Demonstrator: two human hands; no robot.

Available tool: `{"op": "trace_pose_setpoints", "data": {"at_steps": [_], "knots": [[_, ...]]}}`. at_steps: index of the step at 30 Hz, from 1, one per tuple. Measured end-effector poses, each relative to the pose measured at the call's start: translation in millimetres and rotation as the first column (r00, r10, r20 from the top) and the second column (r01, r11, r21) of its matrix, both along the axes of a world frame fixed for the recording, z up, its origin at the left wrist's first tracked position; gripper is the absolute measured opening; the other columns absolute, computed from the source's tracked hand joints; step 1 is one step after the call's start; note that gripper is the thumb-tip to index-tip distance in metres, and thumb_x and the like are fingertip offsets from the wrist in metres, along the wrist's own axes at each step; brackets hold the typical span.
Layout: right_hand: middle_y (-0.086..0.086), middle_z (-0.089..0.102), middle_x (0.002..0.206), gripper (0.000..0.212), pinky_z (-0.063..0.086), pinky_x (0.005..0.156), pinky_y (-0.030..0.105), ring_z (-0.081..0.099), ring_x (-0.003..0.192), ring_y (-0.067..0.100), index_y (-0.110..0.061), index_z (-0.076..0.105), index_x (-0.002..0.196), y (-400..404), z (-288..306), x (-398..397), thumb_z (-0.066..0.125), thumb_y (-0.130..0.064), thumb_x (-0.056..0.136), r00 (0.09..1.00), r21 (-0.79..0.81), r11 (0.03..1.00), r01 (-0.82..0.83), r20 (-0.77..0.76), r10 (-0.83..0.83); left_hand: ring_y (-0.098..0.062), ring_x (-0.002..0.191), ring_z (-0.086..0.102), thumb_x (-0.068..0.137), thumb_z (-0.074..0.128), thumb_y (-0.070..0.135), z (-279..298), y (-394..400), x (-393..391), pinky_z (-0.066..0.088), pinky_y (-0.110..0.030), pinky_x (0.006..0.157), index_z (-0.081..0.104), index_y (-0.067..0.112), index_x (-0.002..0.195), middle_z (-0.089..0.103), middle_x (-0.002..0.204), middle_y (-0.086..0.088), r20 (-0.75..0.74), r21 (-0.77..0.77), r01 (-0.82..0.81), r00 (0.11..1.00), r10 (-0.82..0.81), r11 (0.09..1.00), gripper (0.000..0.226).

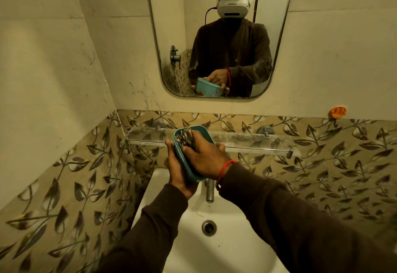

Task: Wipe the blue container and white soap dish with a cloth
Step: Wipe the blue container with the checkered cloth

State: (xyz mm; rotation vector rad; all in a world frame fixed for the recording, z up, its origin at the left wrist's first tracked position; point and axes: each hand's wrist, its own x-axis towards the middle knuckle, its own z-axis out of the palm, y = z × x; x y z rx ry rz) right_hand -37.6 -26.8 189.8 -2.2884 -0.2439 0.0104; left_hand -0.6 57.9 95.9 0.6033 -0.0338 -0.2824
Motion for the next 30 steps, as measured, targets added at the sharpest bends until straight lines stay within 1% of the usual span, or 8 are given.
{"op": "trace_pose_setpoints", "data": {"at_steps": [6, 11, 13, 17, 19, 22, 26, 30], "knots": [[0.003, 0.057, 0.131, 0.043, 0.036, 0.107, 0.049, 0.052, 0.121, 0.024, -0.026, 0.044, 0.136, -7.0, 4.8, -4.3, 0.052, -0.028, 0.095, 0.994, -0.031, 0.994, -0.108, -0.028, 0.107, -0.043, 0.12, 0.064, 0.085, 0.044, 0.078, -4.6, 8.2, 4.1, 0.057, -0.056, 0.087, 0.066, 0.017, 0.13, 0.066, 0.132, -0.024, -0.047, 0.065, 0.013, 0.999, -0.01, 0.998, 0.079], [0.008, 0.066, 0.118, 0.03, 0.047, 0.098, 0.044, 0.06, 0.108, 0.023, -0.017, 0.058, 0.122, -15.9, 10.6, -8.2, 0.058, -0.023, 0.093, 0.952, -0.164, 0.938, -0.306, -0.076, 0.297, -0.033, 0.096, 0.076, 0.09, 0.034, 0.076, 5.2, 34.4, 17.7, 0.063, -0.044, 0.073, 0.08, 0.014, 0.107, 0.078, 0.105, -0.018, 0.033, 0.169, 0.08, 0.996, -0.087, 0.982, 0.079], [0.007, 0.064, 0.12, 0.029, 0.042, 0.103, 0.046, 0.058, 0.112, 0.024, -0.017, 0.059, 0.121, -22.6, 13.4, -9.2, 0.057, -0.023, 0.093, 0.924, -0.313, 0.87, -0.381, -0.086, 0.373, -0.033, 0.1, 0.074, 0.087, 0.038, 0.078, 13.4, 36.6, 19.6, 0.061, -0.044, 0.078, 0.076, 0.013, 0.114, 0.076, 0.111, -0.019, 0.046, 0.23, 0.124, 0.989, -0.138, 0.965, 0.081], [0.006, 0.063, 0.122, 0.029, 0.034, 0.104, 0.044, 0.055, 0.118, 0.025, -0.019, 0.06, 0.12, -26.8, 22.2, -8.7, 0.059, -0.024, 0.091, 0.845, -0.633, 0.628, -0.453, -0.08, 0.529, -0.036, 0.108, 0.071, 0.085, 0.042, 0.079, 19.3, 30.9, 15.3, 0.06, -0.046, 0.083, 0.071, 0.012, 0.124, 0.071, 0.122, -0.022, -0.019, 0.266, 0.174, 0.984, -0.176, 0.948, 0.083], [0.005, 0.066, 0.116, 0.029, 0.036, 0.097, 0.047, 0.058, 0.112, 0.026, -0.021, 0.062, 0.117, -25.3, 26.1, -12.9, 0.063, -0.027, 0.089, 0.81, -0.74, 0.561, -0.371, 0.037, 0.585, -0.034, 0.104, 0.073, 0.086, 0.038, 0.08, 20.0, 29.3, 15.4, 0.061, -0.046, 0.08, 0.074, 0.014, 0.119, 0.073, 0.12, -0.02, -0.025, 0.246, 0.187, 0.982, -0.187, 0.951, 0.082], [0.004, 0.071, 0.102, 0.029, 0.035, 0.087, 0.056, 0.062, 0.098, 0.03, -0.025, 0.068, 0.108, -26.1, 27.3, -14.0, 0.071, -0.034, 0.08, 0.703, -0.85, 0.521, -0.081, 0.322, 0.634, -0.036, 0.104, 0.073, 0.086, 0.036, 0.082, 24.0, 29.9, 14.2, 0.06, -0.051, 0.081, 0.076, 0.016, 0.117, 0.074, 0.118, -0.02, -0.032, 0.178, 0.204, 0.979, -0.202, 0.963, 0.083], [0.001, 0.072, 0.102, 0.037, 0.031, 0.088, 0.051, 0.059, 0.098, 0.03, -0.026, 0.058, 0.115, -34.6, 39.8, 3.6, 0.062, -0.045, 0.083, 0.647, -0.859, 0.492, 0.139, 0.455, 0.612, -0.042, 0.11, 0.069, 0.087, 0.042, 0.079, 28.0, 20.0, 7.8, 0.055, -0.058, 0.09, 0.072, 0.021, 0.123, 0.071, 0.123, -0.024, -0.028, 0.157, 0.21, 0.978, -0.208, 0.965, 0.074], [0.005, 0.073, 0.086, 0.048, 0.038, 0.081, 0.047, 0.059, 0.087, 0.03, -0.023, 0.046, 0.123, -41.6, 40.7, 14.4, 0.061, -0.046, 0.084, 0.597, -0.84, 0.487, 0.24, 0.523, 0.608, -0.041, 0.105, 0.071, 0.088, 0.044, 0.077, 32.1, 12.1, 3.4, 0.058, -0.056, 0.084, 0.077, 0.022, 0.112, 0.073, 0.118, -0.023, -0.026, 0.135, 0.202, 0.979, -0.201, 0.97, 0.068]]}}
